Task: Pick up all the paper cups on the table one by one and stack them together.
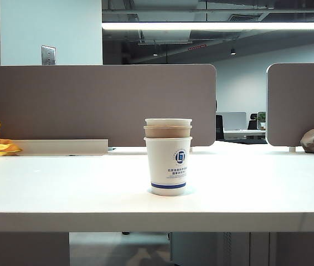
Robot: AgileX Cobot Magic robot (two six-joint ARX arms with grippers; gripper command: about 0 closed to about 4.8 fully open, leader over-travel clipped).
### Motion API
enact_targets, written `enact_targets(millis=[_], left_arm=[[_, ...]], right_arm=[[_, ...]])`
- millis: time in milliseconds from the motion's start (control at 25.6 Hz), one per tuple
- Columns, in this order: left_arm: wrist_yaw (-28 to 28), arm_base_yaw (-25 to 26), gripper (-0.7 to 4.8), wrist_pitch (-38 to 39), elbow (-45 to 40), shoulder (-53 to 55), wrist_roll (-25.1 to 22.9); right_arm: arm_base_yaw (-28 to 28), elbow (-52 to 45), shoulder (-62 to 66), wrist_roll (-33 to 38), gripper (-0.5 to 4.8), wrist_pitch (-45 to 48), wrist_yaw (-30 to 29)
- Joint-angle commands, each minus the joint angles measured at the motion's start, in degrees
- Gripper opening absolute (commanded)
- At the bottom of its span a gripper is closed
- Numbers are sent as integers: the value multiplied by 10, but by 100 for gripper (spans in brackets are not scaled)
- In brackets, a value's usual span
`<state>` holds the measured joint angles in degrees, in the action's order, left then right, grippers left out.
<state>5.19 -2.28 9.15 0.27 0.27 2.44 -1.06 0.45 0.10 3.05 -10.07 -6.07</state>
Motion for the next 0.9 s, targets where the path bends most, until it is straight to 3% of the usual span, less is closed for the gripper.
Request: enact_targets(millis=[39, 897], left_arm=[[-16, 1, -5, 7, 1, 0, 2], [-28, 1, -5, 7, 1, 0, 1]], right_arm=[[0, -4, 0, 2, -5, 4, 0], [0, -4, 0, 2, -5, 4, 0]])
